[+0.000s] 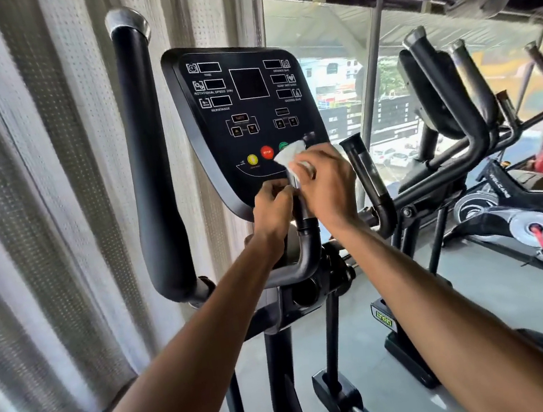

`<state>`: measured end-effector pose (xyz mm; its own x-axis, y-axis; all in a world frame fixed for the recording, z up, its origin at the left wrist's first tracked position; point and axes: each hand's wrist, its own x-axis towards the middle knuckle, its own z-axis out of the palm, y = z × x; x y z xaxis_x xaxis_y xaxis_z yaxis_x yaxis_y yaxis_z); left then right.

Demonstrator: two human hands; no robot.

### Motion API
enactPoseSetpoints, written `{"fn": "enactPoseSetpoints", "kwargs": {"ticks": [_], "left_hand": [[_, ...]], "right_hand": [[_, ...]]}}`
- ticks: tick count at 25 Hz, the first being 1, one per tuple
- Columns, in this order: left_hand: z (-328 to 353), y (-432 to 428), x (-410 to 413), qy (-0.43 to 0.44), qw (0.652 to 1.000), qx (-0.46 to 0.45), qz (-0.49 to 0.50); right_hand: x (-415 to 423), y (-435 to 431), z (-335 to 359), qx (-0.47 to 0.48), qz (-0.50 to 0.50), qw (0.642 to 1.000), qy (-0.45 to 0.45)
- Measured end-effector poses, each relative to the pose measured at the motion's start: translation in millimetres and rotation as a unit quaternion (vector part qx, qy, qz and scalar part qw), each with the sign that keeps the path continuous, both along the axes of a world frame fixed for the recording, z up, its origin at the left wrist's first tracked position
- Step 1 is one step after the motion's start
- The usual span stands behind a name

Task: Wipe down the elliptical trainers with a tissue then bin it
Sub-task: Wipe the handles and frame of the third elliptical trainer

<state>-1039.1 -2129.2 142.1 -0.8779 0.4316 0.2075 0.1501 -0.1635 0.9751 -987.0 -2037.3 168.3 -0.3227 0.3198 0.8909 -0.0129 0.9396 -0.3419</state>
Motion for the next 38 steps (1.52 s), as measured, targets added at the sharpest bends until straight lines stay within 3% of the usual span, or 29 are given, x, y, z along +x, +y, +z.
{"fn": "enactPoseSetpoints", "kwargs": {"ticks": [3, 8, 13, 18, 22, 25, 27, 29, 31, 33, 35, 36, 37, 38], "left_hand": [[3.4, -1.9, 1.5, -0.053, 0.995, 0.035, -0.075], [-0.3, 1.3, -4.1, -0.057, 0.991, 0.014, -0.121], [-7.3, 8.3, -8.2, -0.053, 0.993, 0.013, -0.106], [-14.8, 7.2, -11.0, -0.050, 0.991, 0.030, -0.120], [-12.0, 8.8, -8.3, -0.056, 0.991, 0.032, -0.119], [-16.8, 10.5, -7.7, -0.053, 0.992, 0.021, -0.112], [-19.9, 11.1, -7.7, -0.048, 0.992, 0.024, -0.114], [-19.8, 10.2, -5.2, -0.036, 0.993, 0.031, -0.112], [-21.2, 10.8, -1.9, -0.020, 0.994, 0.030, -0.104], [-23.1, 12.1, -0.5, -0.021, 0.994, 0.041, -0.101], [-22.5, 12.6, 0.1, -0.023, 0.993, 0.048, -0.101], [-22.3, 12.6, -0.3, -0.024, 0.993, 0.048, -0.103], [-22.6, 12.2, -0.4, -0.027, 0.993, 0.047, -0.105], [-22.5, 11.5, -0.6, -0.031, 0.992, 0.046, -0.111]], "right_hand": [[-5.2, 2.7, 13.2, 0.017, -0.022, 1.000, -0.011], [-8.1, 13.0, 30.8, 0.078, -0.011, 0.994, -0.074], [-15.7, 20.7, 73.5, 0.158, -0.039, 0.950, -0.267], [-10.2, 33.6, 71.5, 0.195, -0.002, 0.958, -0.211], [-12.3, 31.5, 59.5, 0.270, 0.026, 0.937, -0.219], [-2.3, 34.7, 46.7, 0.298, 0.005, 0.945, -0.136], [4.9, 32.7, 24.8, 0.230, -0.019, 0.971, -0.061], [2.8, 23.2, -0.7, 0.069, 0.004, 0.997, 0.016], [-6.5, 15.3, -9.7, -0.123, 0.046, 0.989, 0.064], [-16.3, 15.6, -4.5, -0.334, 0.105, 0.934, 0.075], [-24.9, 22.8, 2.1, -0.531, 0.230, 0.815, 0.025], [-27.0, 29.1, 5.3, -0.575, 0.287, 0.766, -0.019], [-26.2, 34.6, 6.5, -0.584, 0.325, 0.742, -0.055], [-27.2, 41.2, 4.2, -0.571, 0.339, 0.744, -0.070]]}}
